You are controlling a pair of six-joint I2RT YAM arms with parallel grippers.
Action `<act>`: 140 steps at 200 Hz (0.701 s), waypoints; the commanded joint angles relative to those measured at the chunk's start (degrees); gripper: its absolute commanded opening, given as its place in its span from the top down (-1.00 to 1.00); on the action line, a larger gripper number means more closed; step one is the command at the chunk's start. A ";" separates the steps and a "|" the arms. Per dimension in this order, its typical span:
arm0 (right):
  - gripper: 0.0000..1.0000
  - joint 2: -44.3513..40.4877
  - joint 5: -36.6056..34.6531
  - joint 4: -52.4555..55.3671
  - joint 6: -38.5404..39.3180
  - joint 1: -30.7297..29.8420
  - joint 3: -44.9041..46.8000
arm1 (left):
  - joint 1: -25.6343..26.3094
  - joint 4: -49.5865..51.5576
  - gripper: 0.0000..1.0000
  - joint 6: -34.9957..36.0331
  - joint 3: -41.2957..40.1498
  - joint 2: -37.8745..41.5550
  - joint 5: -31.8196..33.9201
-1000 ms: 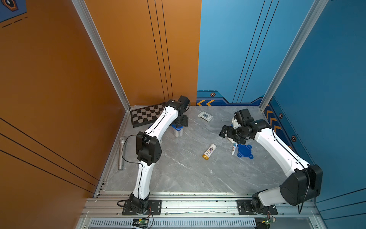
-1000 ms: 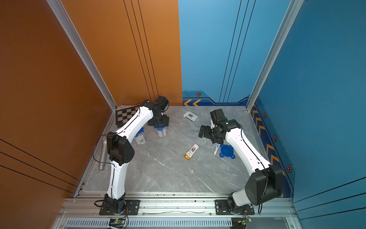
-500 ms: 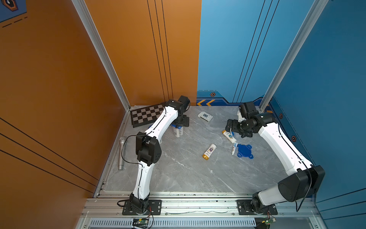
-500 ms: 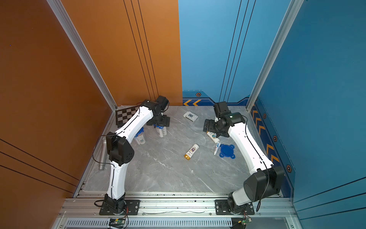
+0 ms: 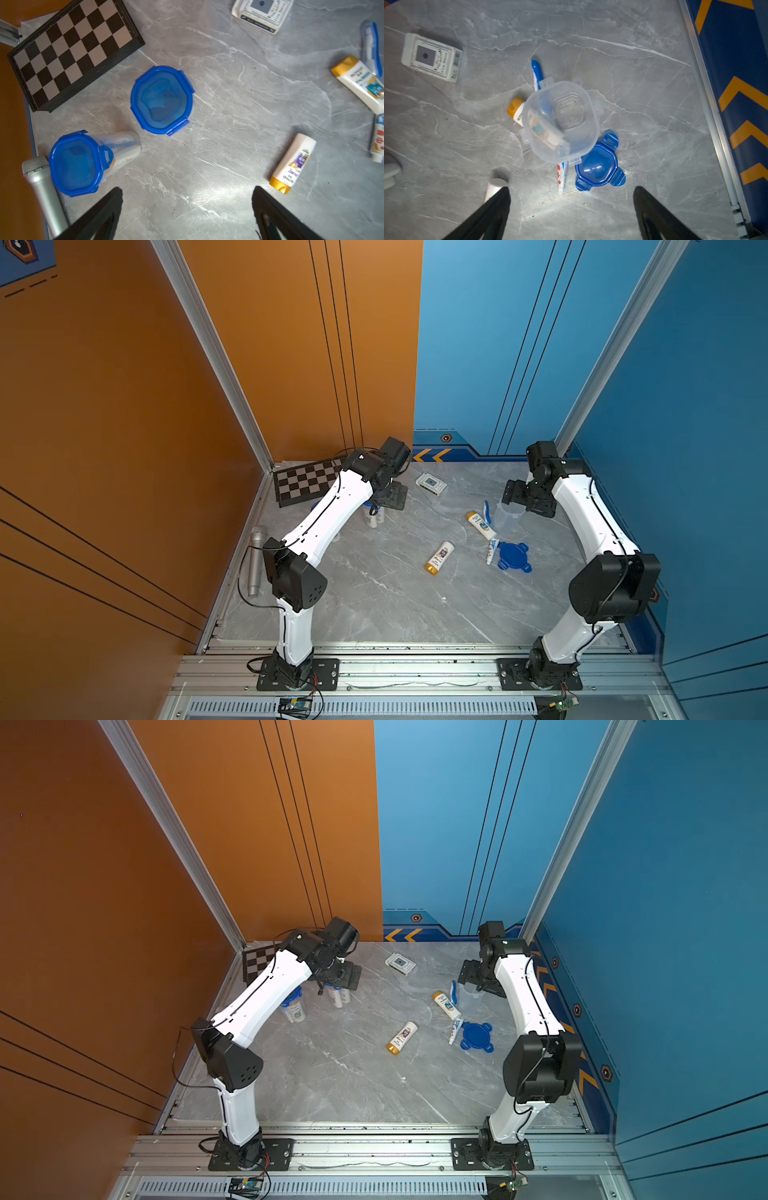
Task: Pack away toiletry kits
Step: Move the container to the center of the board.
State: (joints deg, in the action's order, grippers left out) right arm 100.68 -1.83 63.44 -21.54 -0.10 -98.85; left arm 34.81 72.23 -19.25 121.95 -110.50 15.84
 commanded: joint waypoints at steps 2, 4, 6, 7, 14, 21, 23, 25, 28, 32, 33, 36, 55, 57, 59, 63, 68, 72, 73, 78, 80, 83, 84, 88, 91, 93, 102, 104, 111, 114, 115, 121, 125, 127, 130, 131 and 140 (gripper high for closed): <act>-0.72 4.69 -0.81 0.36 2.74 1.62 -3.21 | 2.32 0.12 -0.97 1.66 -1.95 2.52 -2.64; -0.71 5.11 -0.81 0.37 2.84 1.67 -3.37 | 2.53 -0.13 -0.97 1.67 -2.22 2.73 -2.72; -0.69 5.48 -0.86 0.35 3.02 1.68 -3.55 | 2.72 -0.33 -0.97 1.67 -2.39 2.94 -2.89; -0.68 5.66 -0.88 0.36 3.10 1.72 -3.59 | 2.81 -0.46 -0.97 1.67 -2.45 3.02 -2.90; -0.62 7.00 -1.05 0.29 3.62 1.88 -3.67 | 3.28 -0.97 -0.97 1.22 -2.97 3.52 -3.27; -0.58 8.22 -0.96 0.29 3.86 2.18 -3.72 | 3.32 -1.56 -0.97 0.55 -3.56 3.99 -4.06; -0.56 8.63 -0.85 0.28 4.00 2.24 -3.72 | 3.33 -1.80 -0.97 0.31 -3.74 4.15 -4.32; -0.55 8.93 -0.75 0.28 4.10 2.33 -3.76 | 3.34 -2.04 -0.97 0.16 -3.94 4.33 -4.50; -0.53 9.34 -0.54 0.28 4.12 2.42 -3.73 | 3.33 -2.39 -0.97 -0.09 -4.24 4.60 -4.70; -0.51 10.08 -0.27 0.28 4.29 2.47 -4.97 | 3.33 -2.81 -0.97 -0.37 -4.65 4.94 -5.11; -0.50 10.16 -0.19 0.28 4.39 2.47 -5.23 | 3.29 -2.93 -0.97 -0.45 -4.76 4.98 -5.15; -0.49 10.71 -0.04 0.24 4.59 2.55 -5.58 | 3.29 -3.28 -0.97 -0.63 -5.05 5.22 -5.45; -0.33 13.56 0.31 -0.31 5.74 2.38 -6.65 | 2.98 -4.76 -0.97 -1.21 -6.05 6.23 -6.84; -0.31 13.79 0.33 -0.39 5.90 2.38 -6.76 | 2.99 -4.80 -0.97 -1.23 -6.14 6.25 -6.97; -0.28 14.00 0.33 -0.48 6.07 2.32 -6.88 | 2.92 -4.81 -0.97 -1.28 -6.12 6.26 -7.07; -0.24 14.51 0.48 -0.55 6.40 2.22 -7.04 | 2.76 -4.81 -0.97 -1.30 -6.19 6.26 -7.37; -0.18 15.13 0.45 -0.60 6.71 2.13 -7.39 | 2.59 -4.81 -0.97 -1.38 -6.23 6.26 -7.60; -0.13 15.51 0.45 -0.60 7.05 2.04 -7.58 | 2.45 -4.81 -0.97 -1.41 -6.42 6.31 -7.81; -0.12 15.59 0.52 -0.60 7.09 2.04 -7.63 | 2.41 -4.81 -0.97 -1.45 -6.44 6.29 -7.87; -0.05 15.92 0.64 -0.72 7.41 1.90 -7.74 | 2.24 -4.81 -0.97 -1.64 -6.67 6.30 -8.04; -0.04 16.05 0.71 -0.78 7.55 1.87 -7.76 | 2.16 -4.81 -0.97 -1.71 -6.71 6.34 -8.17; 0.00 16.18 0.91 -0.92 7.72 1.78 -7.62 | 2.09 -4.81 -0.97 -1.83 -6.81 6.35 -8.23; 0.01 16.24 0.97 -0.98 7.82 1.77 -7.60 | 2.01 -4.81 -0.97 -1.88 -6.86 6.39 -8.30; 0.06 16.34 0.95 -1.16 7.99 1.62 -7.52 | 1.82 -4.89 -0.97 -2.05 -7.05 6.48 -8.40; 0.10 16.45 0.90 -1.16 8.08 1.53 -7.50 | 1.71 -4.98 -0.97 -2.17 -7.24 6.52 -8.56; 0.12 16.51 0.87 -1.18 8.20 1.45 -7.46 | 1.63 -5.01 -0.97 -2.26 -7.36 6.59 -8.61; 0.22 16.74 0.69 -1.13 8.56 1.17 -7.27 | 1.42 -5.51 -0.97 -2.50 -8.14 6.84 -8.95; 0.24 16.69 0.62 -1.13 8.63 1.09 -7.24 | 1.41 -5.58 -0.97 -2.54 -8.29 6.91 -9.04; 0.32 16.52 0.29 -1.11 8.66 0.91 -6.88 | 1.27 -5.92 -0.97 -2.72 -8.85 7.18 -9.23; 0.35 16.41 0.11 -1.17 8.58 0.83 -6.72 | 1.19 -5.99 -0.97 -2.77 -9.11 7.26 -9.24; 0.36 16.40 0.04 -1.15 8.56 0.77 -6.63 | 1.16 -6.01 -0.97 -2.79 -9.15 7.29 -9.24; 0.40 16.18 -0.22 -1.13 8.59 0.57 -6.42 | 1.12 -6.18 -0.97 -2.90 -9.57 7.44 -9.31; 0.43 16.02 -0.47 -1.17 8.69 0.43 -6.19 | 1.06 -6.26 -0.97 -2.98 -9.84 7.49 -9.33; 0.44 15.92 -0.57 -1.14 8.64 0.34 -6.14 | 1.05 -6.27 -0.97 -3.03 -9.92 7.56 -9.33; 0.45 15.82 -0.68 -1.13 8.69 0.22 -6.03 | 0.99 -6.30 -0.97 -3.07 -10.12 7.64 -9.41; 0.46 15.80 -0.75 -1.13 8.74 0.16 -6.02 | 0.98 -6.31 -0.97 -3.08 -10.14 7.65 -9.41; 0.49 15.49 -1.07 -1.13 8.85 -0.14 -5.68 | 0.79 -6.48 -0.97 -3.17 -10.55 7.74 -9.63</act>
State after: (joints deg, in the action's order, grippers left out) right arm 117.12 -1.54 62.37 -13.54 0.86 -104.90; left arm 36.27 66.59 -21.19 112.62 -105.10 8.21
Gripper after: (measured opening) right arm 0.273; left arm 0.985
